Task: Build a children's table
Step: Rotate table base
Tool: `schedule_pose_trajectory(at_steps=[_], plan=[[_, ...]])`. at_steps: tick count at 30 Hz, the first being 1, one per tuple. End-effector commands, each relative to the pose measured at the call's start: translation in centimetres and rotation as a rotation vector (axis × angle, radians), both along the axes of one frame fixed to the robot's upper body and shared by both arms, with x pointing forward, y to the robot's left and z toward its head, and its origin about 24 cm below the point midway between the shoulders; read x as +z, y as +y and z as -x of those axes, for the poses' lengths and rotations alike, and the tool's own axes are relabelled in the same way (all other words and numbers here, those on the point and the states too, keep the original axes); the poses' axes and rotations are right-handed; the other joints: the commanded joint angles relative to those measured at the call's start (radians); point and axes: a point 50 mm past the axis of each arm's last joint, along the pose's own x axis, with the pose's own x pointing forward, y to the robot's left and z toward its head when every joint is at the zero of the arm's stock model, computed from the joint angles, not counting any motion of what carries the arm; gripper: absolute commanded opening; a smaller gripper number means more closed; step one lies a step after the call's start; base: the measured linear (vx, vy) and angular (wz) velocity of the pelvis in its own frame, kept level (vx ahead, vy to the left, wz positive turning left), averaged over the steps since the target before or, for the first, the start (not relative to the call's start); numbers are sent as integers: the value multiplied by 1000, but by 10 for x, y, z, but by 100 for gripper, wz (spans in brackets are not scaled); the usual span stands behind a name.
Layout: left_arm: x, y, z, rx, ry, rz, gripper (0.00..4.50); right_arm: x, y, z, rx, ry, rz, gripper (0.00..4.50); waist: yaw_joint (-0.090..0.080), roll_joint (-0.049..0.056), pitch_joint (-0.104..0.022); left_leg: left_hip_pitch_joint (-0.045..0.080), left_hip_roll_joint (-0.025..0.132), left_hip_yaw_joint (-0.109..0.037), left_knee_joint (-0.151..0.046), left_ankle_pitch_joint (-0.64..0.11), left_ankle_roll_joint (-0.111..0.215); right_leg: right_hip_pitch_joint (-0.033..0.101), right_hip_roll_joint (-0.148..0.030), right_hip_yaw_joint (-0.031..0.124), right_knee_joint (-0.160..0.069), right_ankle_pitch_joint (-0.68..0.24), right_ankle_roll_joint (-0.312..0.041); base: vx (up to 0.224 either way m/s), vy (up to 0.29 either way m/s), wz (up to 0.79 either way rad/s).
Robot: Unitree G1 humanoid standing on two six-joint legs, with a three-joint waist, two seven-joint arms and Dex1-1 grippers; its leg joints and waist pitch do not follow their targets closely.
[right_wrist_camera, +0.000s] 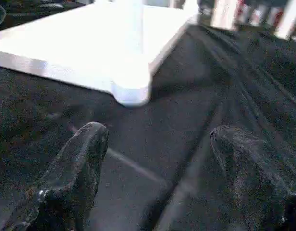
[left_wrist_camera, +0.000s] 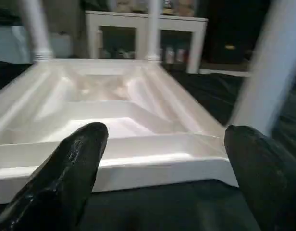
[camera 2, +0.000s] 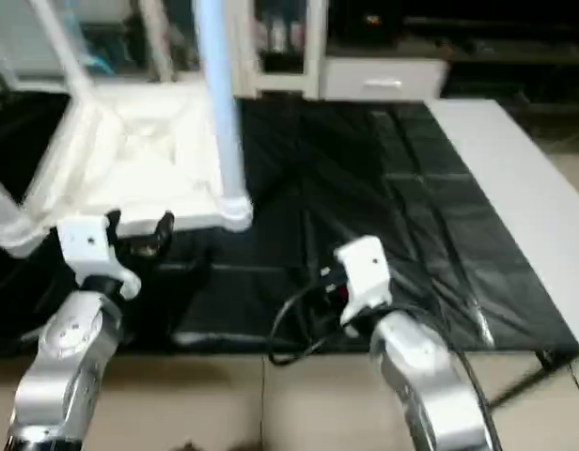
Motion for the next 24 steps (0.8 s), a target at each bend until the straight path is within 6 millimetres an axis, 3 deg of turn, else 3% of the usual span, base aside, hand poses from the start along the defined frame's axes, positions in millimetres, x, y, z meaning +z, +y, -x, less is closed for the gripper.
schedule_pose_trajectory(at_steps=[1, 2, 3, 4, 5, 6, 7, 8, 9, 10, 11, 12, 13, 14, 15, 16, 17, 18, 19, 20, 21, 22, 23, 24], plan=[[2, 3, 1, 11, -3, -9, 442, 4, 5, -2, 20, -24, -4, 376, 15, -5, -25, -50, 39, 7, -28, -76, 37, 80, -235, 74, -203, -742, 4, 137, 77, 62], [2, 3, 1, 11, -2, -9, 442, 4, 5, -2, 25, -28, 0, 376, 10, 7, -33, -31, 48, 12, -74, -66, 58, 100, -198, 37, -201, -590, -16, 137, 77, 62], [2, 4, 2, 13, 0, -12, 442, 3, 8, -1, 45, -18, -9, 376, -20, 54, -37, 81, 107, -31, -163, -140, 40, 40, -74, 24, -132, -392, 7, 167, 85, 52], [2, 5, 2, 14, 1, -15, 442, 2, 9, 0, 55, -11, -9, 376, -62, 49, -64, 204, 245, -171, -243, -314, 117, -73, -38, 61, 85, -186, 27, 219, 58, 18], [2, 5, 2, 15, 2, -19, 442, 1, 10, 1, 66, -4, -7, 376, -59, 51, -75, 222, 227, -168, -213, -260, 135, -119, -34, 79, 123, -129, 42, 219, 58, 18], [2, 5, 2, 16, 2, -21, 442, 0, 11, 1, 72, 0, -4, 376, -64, 51, -71, 208, 179, -145, -181, -81, 196, -175, -35, 97, 161, -78, 93, 232, 64, 2], [2, 5, 2, 15, 1, -21, 442, -1, 11, 2, 74, 1, -2, 376, -73, 40, -71, 188, 147, -109, -185, 67, 241, -205, -35, 99, 180, -13, 134, 203, 40, -3], [2, 5, 2, 15, 1, -21, 442, -1, 11, 2, 74, 1, -2, 376, -76, 40, -75, 180, 130, -87, -190, 128, 255, -214, -32, 96, 184, 29, 144, 203, 40, -3], [2, 4, 2, 6, 3, -16, 442, -1, 10, 2, 55, -5, -3, 376, -89, 13, -74, 175, 117, -56, -199, 186, 281, -237, -45, 109, 153, 136, 125, 211, -23, -1], [2, 4, 2, 0, 4, -13, 442, -1, 9, 1, 46, -8, -3, 376, -90, -2, -66, 158, 101, -31, -208, 169, 276, -230, -56, 118, 119, 198, 89, 218, -90, -1], [2, 2, 2, -21, 10, -5, 442, 0, 7, 0, 17, -16, -4, 376, -83, -48, -64, 127, 7, 33, -188, -4, 218, -164, -74, 155, 0, 241, 19, 218, -90, -1], [2, 1, 2, -29, 9, 1, 442, 0, 6, 0, 11, -17, -6, 376, -62, -77, -64, 76, -40, 57, -162, -144, 174, -94, -85, 215, -39, 41, 21, 233, -80, 8], [2, -4, 4, -80, 9, 30, 442, 1, 2, -2, -22, -19, -17, 376, -28, -80, -90, 23, -76, 1, 29, -118, 58, 23, -222, 353, -93, -264, -232, 242, -49, 14], [0, -6, 5, -98, 19, 23, 442, 1, 1, -2, -29, -20, -19, 376, -25, -79, -87, 1, -74, -10, 46, -67, 20, 22, -211, 353, -81, -151, -290, 242, -49, 14], [-2, -8, 6, -126, 34, 11, 442, 2, -1, -2, -37, -23, -21, 376, -26, -70, -73, -24, -53, -35, 60, 28, -46, 19, -220, 339, -68, 144, -366, 198, -34, 11], [-4, -12, 8, -180, 45, -4, 442, 2, -4, -1, -42, -25, -21, 376, -19, -54, -67, -31, -21, -54, 41, 145, -83, -6, -226, 318, -59, 469, -403, 156, -11, 11], [-5, -15, 9, -226, 50, -6, 442, 2, -6, 0, -42, -26, -21, 376, -17, -41, -72, -35, -12, -60, 8, 232, -92, -15, -203, 293, -42, 621, -381, 156, -11, 11], [-5, -18, 10, -283, 54, -17, 442, 3, -8, 1, -39, -25, -25, 376, -15, -32, -71, -41, 1, -64, -52, 345, -87, -28, -166, 252, -17, 728, -330, 0, 0, 0], [-6, -20, 11, -319, 58, -24, 442, 4, -9, 2, -36, -23, -32, 376, -19, 28, -76, -4, 40, -57, -146, 558, -53, -62, -43, 161, 12, 621, -120, -118, -1, -9], [-6, -22, 12, -366, 61, -34, 442, 5, -10, 2, -32, -22, -39, 376, -26, 23, -77, -12, 72, -64, -127, 586, -7, -81, -34, 163, 36, 577, -86, -118, -1, -9], [-7, -23, 13, -419, 83, -19, 442, 6, -11, 2, -22, -21, -47, 376, -14, 37, -83, 16, 135, -89, -134, 513, 50, -106, -85, 189, 33, 383, -64, 0, 0, 0], [-9, -24, 13, -462, 102, -2, 442, 7, -12, 3, -13, -21, -53, 376, -13, 34, -80, 9, 130, -81, -137, 416, 53, -104, -99, 197, 22, 324, -79, 0, 0, 0], [-9, -24, 13, -530, 128, 11, 442, 8, -13, 4, 21, -19, -55, 376, -10, 27, -76, -15, 86, -48, -145, 219, 19, -82, -110, 202, -3, 283, -125, 0, 0, 0], [-9, -24, 12, -547, 135, 10, 442, 9, -13, 4, 32, -19, -55, 376, -1, 13, -66, -15, 70, -23, -161, 31, -32, -77, -112, 203, -25, 192, -147, 0, 0, 0]])
